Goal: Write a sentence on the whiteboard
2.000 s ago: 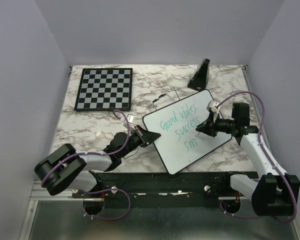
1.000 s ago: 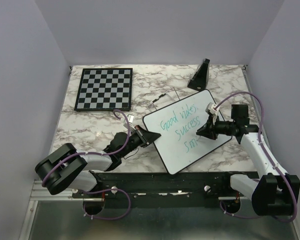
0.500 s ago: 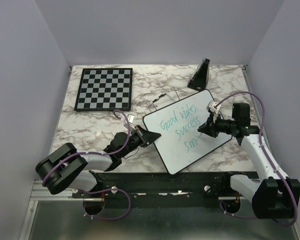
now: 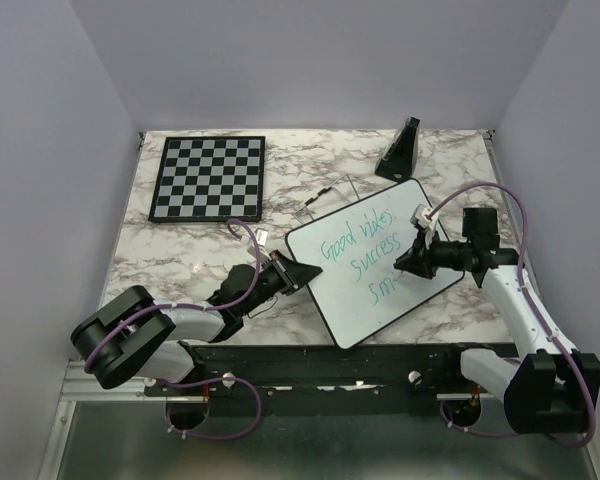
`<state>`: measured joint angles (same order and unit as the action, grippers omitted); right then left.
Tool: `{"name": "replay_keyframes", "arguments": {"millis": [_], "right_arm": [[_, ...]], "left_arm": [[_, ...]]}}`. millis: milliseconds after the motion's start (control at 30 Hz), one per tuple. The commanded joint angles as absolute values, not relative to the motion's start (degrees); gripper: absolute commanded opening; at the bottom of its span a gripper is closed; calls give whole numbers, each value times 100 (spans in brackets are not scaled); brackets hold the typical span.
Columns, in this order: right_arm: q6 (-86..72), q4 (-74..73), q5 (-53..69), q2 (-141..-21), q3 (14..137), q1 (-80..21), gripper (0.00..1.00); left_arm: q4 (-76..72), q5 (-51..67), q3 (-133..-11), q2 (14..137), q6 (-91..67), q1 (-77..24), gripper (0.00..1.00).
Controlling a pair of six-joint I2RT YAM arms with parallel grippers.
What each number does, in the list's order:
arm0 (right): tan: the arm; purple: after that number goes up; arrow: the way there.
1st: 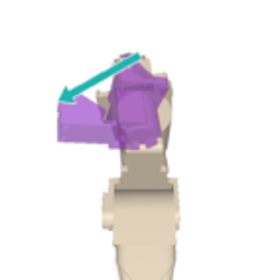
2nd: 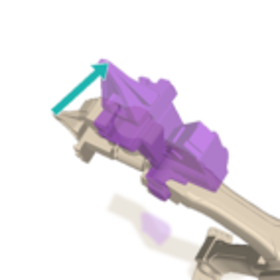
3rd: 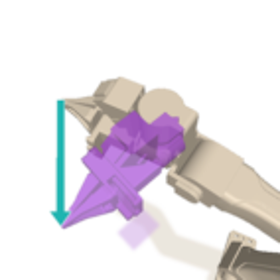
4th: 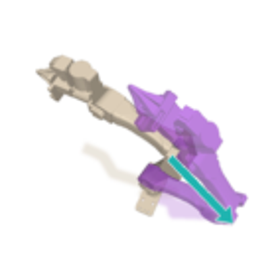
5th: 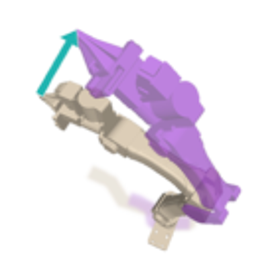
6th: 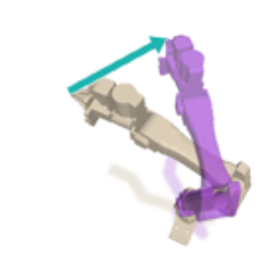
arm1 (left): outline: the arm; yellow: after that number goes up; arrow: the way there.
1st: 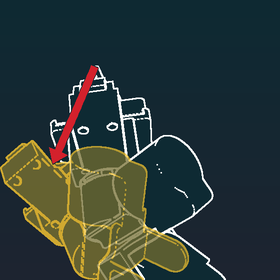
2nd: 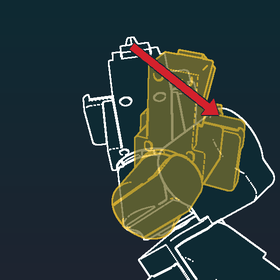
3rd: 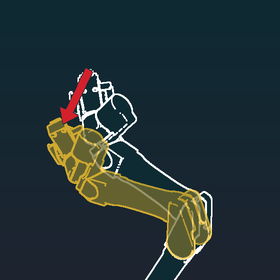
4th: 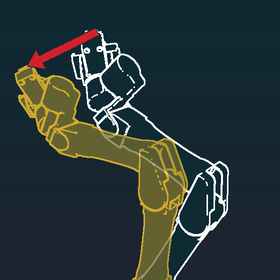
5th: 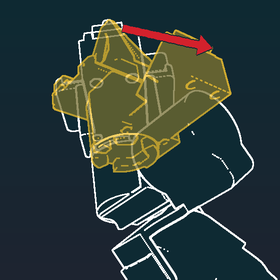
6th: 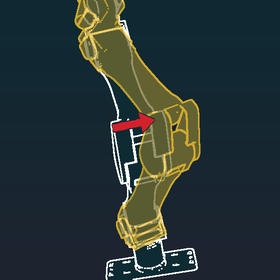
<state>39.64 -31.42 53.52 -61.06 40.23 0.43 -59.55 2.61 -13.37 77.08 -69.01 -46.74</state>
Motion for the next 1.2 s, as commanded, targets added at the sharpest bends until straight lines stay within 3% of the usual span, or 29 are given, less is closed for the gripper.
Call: {"name": "replay_keyframes", "arguments": {"millis": [0,800,1167], "right_arm": [[4113,-3357,5660,-6073,4122,17,1],[3498,-2619,4922,-6082,3999,17,0],[4051,-3304,5580,-6214,4166,17,1]], "left_arm": [[-6557,378,-1433,7664,-6741,-4720,0],[-6601,360,-1415,7699,-6759,-4737,0],[-6548,360,-1433,7655,-6741,-4729,0]]}}
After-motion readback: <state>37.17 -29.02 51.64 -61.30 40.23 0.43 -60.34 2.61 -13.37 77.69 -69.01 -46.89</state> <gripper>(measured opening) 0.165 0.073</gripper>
